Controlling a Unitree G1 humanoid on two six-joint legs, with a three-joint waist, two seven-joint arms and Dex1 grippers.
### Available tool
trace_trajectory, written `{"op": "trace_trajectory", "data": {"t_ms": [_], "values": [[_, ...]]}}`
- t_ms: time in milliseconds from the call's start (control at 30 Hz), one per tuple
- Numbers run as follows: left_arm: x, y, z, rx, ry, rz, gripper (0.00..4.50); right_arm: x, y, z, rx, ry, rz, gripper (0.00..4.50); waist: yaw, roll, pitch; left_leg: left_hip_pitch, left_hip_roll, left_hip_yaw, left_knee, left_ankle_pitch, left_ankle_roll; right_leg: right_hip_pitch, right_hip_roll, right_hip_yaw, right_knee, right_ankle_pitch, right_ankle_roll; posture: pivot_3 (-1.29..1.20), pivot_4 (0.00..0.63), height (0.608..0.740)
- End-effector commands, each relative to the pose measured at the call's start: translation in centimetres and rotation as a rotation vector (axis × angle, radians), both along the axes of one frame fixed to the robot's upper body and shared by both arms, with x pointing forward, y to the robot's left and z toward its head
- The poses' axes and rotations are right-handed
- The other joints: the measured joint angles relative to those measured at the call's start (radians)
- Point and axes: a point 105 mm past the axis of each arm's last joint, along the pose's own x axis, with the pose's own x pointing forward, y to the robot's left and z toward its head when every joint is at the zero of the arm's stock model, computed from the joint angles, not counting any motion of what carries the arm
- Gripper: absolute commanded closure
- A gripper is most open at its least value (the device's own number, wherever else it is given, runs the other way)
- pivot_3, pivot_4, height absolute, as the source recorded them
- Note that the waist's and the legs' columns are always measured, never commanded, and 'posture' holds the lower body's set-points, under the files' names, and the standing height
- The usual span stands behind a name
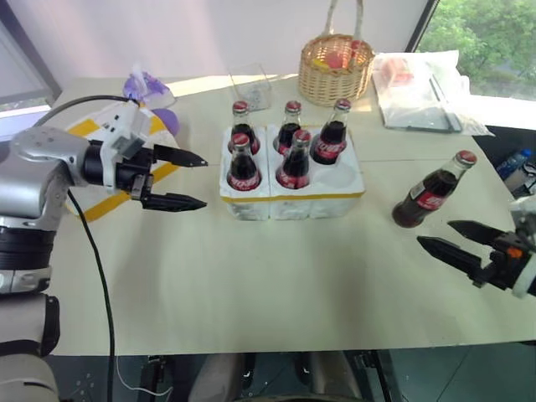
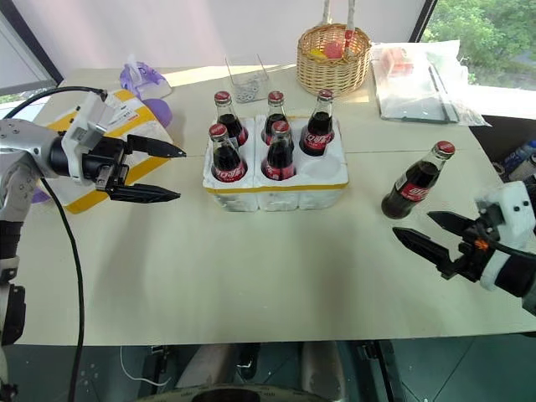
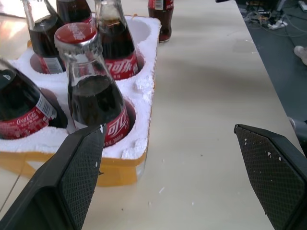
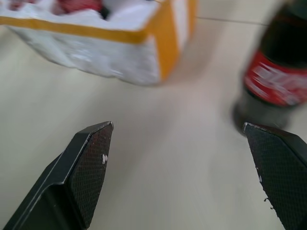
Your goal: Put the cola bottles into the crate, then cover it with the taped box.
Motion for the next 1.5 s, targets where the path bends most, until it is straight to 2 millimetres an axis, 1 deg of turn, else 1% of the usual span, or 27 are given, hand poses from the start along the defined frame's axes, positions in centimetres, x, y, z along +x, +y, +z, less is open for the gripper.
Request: {"op": "trace_trajectory", "data": {"t_ms": [33, 133, 300, 467, 567, 767, 1000, 1100, 1200, 1267, 1300, 1333, 1367, 1500], "values": [[-0.3, 0.2, 1.2, -0.004, -0.056, -0.003, 0.00, 1.0, -2.0, 0.7, -0.013, -0.097, -0.104, 0.05, 0.001, 0.000, 0.000, 0.000, 0.000, 0.000, 0.000, 0.000, 0.000, 0.000, 0.000, 0.000, 0.000, 0.000, 0.000, 0.00, 0.150, 0.740], [-0.4, 0.1, 1.2, -0.003, -0.059, -0.001, 0.00, 2.1, -2.7, 0.6, 0.001, -0.126, -0.145, 0.05, 0.001, 0.000, 0.000, 0.000, 0.000, 0.000, 0.000, 0.000, 0.000, 0.000, 0.000, 0.000, 0.000, 0.000, 0.000, 0.00, 0.150, 0.740], [-0.6, 0.2, 1.4, -0.002, -0.061, 0.007, 0.00, 3.5, -2.8, 0.1, 0.028, -0.134, -0.131, 0.05, 0.002, 0.000, 0.000, 0.000, 0.000, 0.000, 0.000, 0.000, 0.000, 0.000, 0.000, 0.000, 0.000, 0.000, 0.000, 0.00, 0.150, 0.740], [-0.7, 0.4, 1.5, 0.000, -0.067, 0.024, 0.00, 5.0, -3.2, -0.1, 0.035, -0.139, -0.137, 0.05, 0.002, 0.000, 0.000, 0.000, 0.000, 0.000, 0.000, 0.000, 0.000, 0.000, 0.000, 0.000, 0.000, 0.000, 0.000, 0.00, 0.150, 0.740], [-0.8, 0.4, 1.6, 0.001, -0.070, 0.028, 0.00, 6.0, -3.7, -0.4, 0.017, -0.139, -0.170, 0.05, 0.002, 0.000, 0.000, 0.000, 0.000, 0.000, 0.000, 0.000, 0.000, 0.000, 0.000, 0.000, 0.000, 0.000, 0.000, 0.00, 0.150, 0.740], [-0.9, 0.5, 1.7, 0.003, -0.076, 0.040, 0.00, 7.2, -3.6, -0.7, 0.022, -0.135, -0.159, 0.05, 0.002, 0.000, 0.000, 0.000, 0.000, 0.000, 0.000, 0.000, 0.000, 0.000, 0.001, 0.000, 0.000, 0.000, 0.000, 0.00, 0.150, 0.740], [-0.8, 0.7, 1.8, 0.007, -0.081, 0.052, 0.00, 9.3, -3.7, -1.5, 0.047, -0.137, -0.186, 0.05, 0.002, 0.000, 0.000, 0.000, 0.000, 0.000, 0.000, 0.000, 0.000, 0.000, 0.001, 0.000, 0.000, 0.000, 0.000, 0.00, 0.150, 0.740], [-0.7, 0.7, 1.9, 0.009, -0.084, 0.056, 0.00, 10.2, -3.2, -2.2, 0.058, -0.130, -0.187, 0.05, 0.001, 0.000, 0.000, 0.000, 0.000, 0.000, 0.000, 0.000, 0.000, 0.000, 0.001, 0.000, 0.000, 0.000, 0.000, 0.00, 0.150, 0.740], [-0.7, 0.7, 2.0, 0.010, -0.086, 0.058, 0.00, 10.5, -2.9, -2.2, 0.067, -0.140, -0.176, 0.05, 0.003, 0.000, 0.000, 0.000, 0.000, 0.000, 0.000, 0.000, 0.000, 0.000, 0.001, 0.000, 0.001, 0.000, 0.000, 0.00, 0.150, 0.740], [-0.7, 0.7, 2.0, 0.010, -0.087, 0.059, 0.00, 10.6, -2.7, -2.0, 0.076, -0.152, -0.167, 0.58, 0.002, 0.000, 0.000, 0.000, -0.001, 0.000, 0.000, 0.000, 0.000, 0.000, 0.001, 0.000, 0.001, 0.000, 0.000, 0.00, 0.150, 0.740], [-0.7, 0.7, 2.0, 0.011, -0.087, 0.060, 0.00, 10.6, -2.3, -1.8, 0.085, -0.160, -0.152, 0.92, 0.001, 0.000, 0.000, 0.000, -0.001, 0.000, 0.000, 0.000, 0.000, 0.000, 0.001, 0.000, 0.001, 0.000, 0.000, 0.00, 0.150, 0.740], [-0.7, 0.7, 2.0, 0.011, -0.087, 0.061, 0.00, 10.6, -2.1, -1.6, 0.091, -0.167, -0.139, 1.41, 0.001, 0.000, 0.000, 0.000, -0.001, 0.000, 0.000, 0.000, 0.000, 0.000, 0.001, 0.000, 0.001, 0.000, 0.000, 0.00, 0.150, 0.740], [-0.7, 0.7, 2.0, 0.011, -0.088, 0.062, 0.00, 10.5, -1.8, -1.5, 0.092, -0.171, -0.127, 1.74, 0.001, 0.000, 0.000, 0.000, -0.001, 0.000, 0.000, 0.000, 0.000, 0.000, 0.001, 0.000, 0.001, 0.000, 0.000, 0.00, 0.150, 0.740], [-0.7, 0.8, 1.9, 0.012, -0.088, 0.064, 0.00, 10.3, -1.2, -1.4, 0.086, -0.177, -0.104, 1.70, 0.001, 0.000, 0.000, 0.000, -0.001, 0.000, 0.000, 0.000, 0.000, -0.001, 0.002, 0.000, 0.002, 0.000, 0.000, 0.00, 0.150, 0.740]]}}
